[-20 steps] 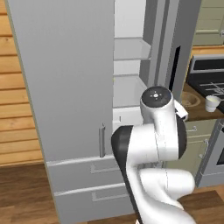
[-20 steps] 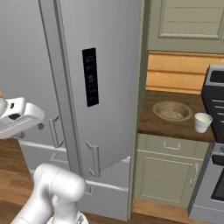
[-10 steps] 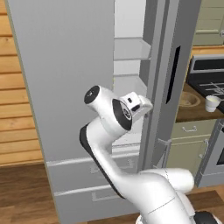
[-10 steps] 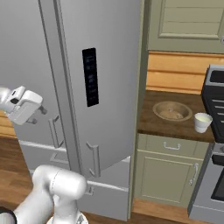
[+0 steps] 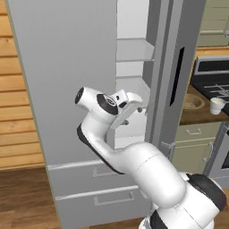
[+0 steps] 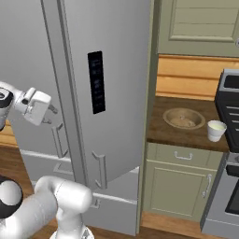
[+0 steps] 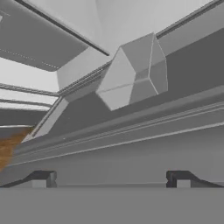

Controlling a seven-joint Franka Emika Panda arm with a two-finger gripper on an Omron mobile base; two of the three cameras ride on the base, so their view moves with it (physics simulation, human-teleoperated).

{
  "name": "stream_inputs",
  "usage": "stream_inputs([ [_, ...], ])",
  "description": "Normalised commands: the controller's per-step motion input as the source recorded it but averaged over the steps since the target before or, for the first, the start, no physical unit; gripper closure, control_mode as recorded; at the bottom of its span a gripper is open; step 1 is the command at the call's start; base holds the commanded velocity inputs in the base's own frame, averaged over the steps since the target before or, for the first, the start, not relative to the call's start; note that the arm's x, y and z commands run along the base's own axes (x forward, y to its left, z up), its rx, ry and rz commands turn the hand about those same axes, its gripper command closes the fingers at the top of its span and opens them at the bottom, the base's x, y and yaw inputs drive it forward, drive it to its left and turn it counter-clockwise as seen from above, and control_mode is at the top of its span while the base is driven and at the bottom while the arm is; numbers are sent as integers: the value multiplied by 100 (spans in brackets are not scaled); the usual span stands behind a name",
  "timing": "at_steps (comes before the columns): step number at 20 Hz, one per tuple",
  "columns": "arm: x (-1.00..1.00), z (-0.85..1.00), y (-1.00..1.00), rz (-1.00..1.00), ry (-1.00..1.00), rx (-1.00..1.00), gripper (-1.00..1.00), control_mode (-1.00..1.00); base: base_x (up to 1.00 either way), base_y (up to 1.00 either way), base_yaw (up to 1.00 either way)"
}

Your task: Grab a lemon wedge from the fridge and one ice cube from the ice bowl, and put them in the glass of lemonade.

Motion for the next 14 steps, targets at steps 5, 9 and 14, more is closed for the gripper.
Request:
stream_inputs([
  [5,28,-3,-1,-9,-9,-9,-100,-100,0,0,0],
  [9,-38,0,-37,-14,-3,0,-100,-100,0,0,0],
  [14,-58,0,-66,-15,-1,0,-100,-100,0,0,0],
])
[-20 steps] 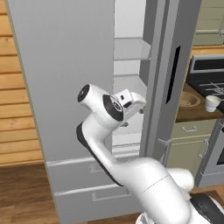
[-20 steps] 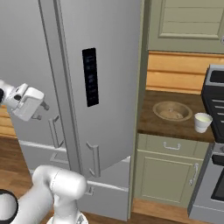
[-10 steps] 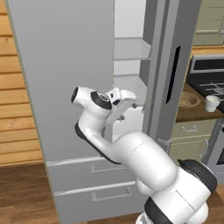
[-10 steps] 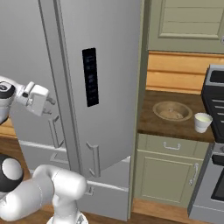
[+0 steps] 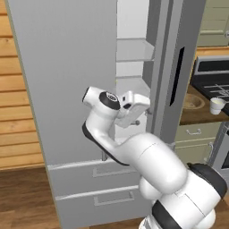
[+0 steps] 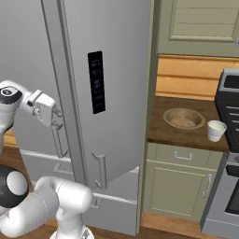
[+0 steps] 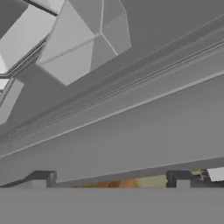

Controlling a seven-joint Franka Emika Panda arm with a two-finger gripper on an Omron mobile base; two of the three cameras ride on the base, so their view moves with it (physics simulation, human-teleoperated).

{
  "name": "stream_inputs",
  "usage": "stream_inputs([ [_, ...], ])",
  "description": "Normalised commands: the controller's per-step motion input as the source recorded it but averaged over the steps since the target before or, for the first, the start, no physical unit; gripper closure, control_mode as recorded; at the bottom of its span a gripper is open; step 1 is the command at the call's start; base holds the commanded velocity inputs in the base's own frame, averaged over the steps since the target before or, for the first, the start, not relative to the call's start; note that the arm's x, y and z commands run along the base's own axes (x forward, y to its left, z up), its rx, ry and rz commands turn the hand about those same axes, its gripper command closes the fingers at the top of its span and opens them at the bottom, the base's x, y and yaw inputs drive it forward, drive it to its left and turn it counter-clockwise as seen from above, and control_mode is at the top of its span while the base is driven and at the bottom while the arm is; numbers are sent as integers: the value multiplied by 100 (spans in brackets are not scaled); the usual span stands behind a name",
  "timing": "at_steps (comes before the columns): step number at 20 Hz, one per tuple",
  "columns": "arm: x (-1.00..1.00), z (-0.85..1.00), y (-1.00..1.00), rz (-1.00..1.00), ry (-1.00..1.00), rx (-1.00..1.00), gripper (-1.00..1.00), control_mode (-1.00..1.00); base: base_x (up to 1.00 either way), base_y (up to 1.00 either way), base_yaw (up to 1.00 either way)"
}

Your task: Grab a lemon wedge from the fridge and one ice cube from the ice bowl, and put them in the glass of lemonade.

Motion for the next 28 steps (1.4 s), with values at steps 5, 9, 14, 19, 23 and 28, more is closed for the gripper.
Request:
stream_inputs([
  [5,-53,0,-67,-10,-1,0,-100,-100,0,0,0],
  [9,-26,4,-26,-3,-3,-1,-100,-100,0,0,0],
  [14,0,42,59,0,-1,-19,-100,-100,0,0,0],
  [19,37,18,46,-2,3,-24,-100,-100,0,0,0],
  [23,100,-22,-21,-1,14,-18,-100,-100,0,0,0],
  [28,37,-4,-44,-1,15,-8,-100,-100,0,0,0],
])
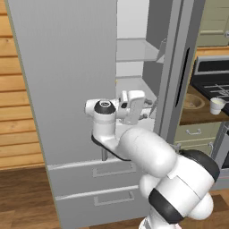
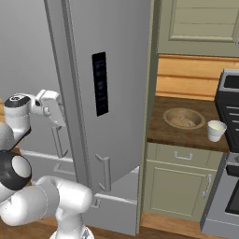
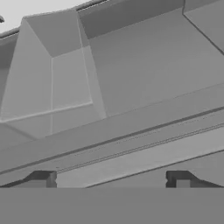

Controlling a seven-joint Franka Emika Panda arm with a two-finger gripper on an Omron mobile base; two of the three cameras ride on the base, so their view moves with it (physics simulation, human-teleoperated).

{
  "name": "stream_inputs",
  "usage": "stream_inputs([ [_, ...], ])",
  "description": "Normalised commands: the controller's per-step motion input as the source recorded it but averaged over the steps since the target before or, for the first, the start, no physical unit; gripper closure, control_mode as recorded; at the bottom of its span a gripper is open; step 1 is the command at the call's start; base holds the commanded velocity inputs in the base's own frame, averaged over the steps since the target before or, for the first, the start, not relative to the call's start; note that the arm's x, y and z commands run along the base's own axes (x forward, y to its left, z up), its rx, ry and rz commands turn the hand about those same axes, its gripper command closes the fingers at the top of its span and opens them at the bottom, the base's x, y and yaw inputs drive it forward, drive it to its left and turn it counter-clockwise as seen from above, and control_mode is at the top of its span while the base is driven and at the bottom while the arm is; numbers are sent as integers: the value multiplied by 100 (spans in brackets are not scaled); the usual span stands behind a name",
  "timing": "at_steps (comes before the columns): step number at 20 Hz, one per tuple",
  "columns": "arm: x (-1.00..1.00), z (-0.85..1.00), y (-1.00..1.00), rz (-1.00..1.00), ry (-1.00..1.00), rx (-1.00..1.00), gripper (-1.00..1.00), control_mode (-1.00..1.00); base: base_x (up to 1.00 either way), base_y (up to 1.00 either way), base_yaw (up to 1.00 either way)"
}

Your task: Grab a lemon wedge from the fridge and one ice cube from the ice bowl, and put them in the glass of lemonade.

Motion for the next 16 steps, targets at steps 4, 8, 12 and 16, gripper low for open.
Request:
stream_inputs([
  [4,-12,-1,-73,-5,14,0,-100,-100,0,0,0],
  [8,-19,-5,-84,-5,12,0,-100,-100,0,0,0],
  [12,-35,0,-98,-1,5,0,-100,-100,0,0,0],
  [16,-49,0,-94,0,0,0,-100,-100,0,0,0],
])
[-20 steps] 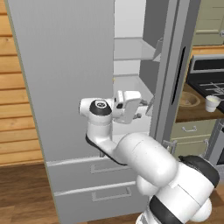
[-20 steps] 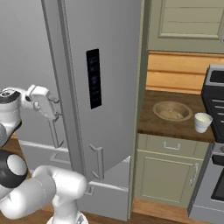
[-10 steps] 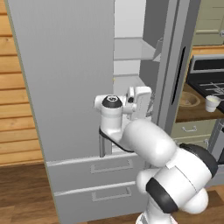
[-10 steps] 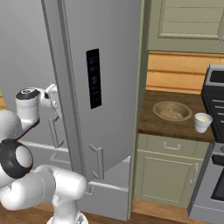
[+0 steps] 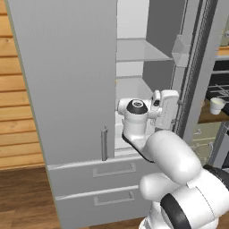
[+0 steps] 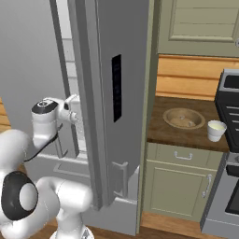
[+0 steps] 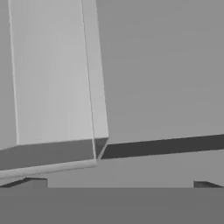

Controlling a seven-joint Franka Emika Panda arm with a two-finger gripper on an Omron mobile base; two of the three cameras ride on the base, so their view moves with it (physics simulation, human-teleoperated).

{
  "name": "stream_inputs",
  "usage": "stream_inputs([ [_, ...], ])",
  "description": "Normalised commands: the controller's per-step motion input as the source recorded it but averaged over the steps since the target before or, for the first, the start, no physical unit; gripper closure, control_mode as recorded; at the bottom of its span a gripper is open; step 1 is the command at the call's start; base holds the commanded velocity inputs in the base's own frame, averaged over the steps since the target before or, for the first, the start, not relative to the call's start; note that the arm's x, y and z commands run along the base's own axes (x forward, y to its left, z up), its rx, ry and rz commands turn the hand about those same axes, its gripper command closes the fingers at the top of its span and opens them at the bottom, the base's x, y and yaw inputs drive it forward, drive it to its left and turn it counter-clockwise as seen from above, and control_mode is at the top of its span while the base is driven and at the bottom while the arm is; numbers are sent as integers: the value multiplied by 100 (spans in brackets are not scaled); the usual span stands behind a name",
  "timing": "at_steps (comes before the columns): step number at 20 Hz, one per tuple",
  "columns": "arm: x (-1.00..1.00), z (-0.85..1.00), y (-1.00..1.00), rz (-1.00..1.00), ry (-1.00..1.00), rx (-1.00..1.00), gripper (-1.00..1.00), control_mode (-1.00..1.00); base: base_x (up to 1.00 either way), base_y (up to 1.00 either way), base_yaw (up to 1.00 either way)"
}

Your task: Grab a lemon wedge from the fridge and one ice cube from the ice bowl, and put them in the glass of lemonade.

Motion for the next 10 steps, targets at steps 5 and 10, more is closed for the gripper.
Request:
stream_inputs([
  [5,-44,0,-87,0,0,0,-100,-100,0,0,0],
  [10,-4,1,-63,9,0,0,-100,-100,0,0,0],
])
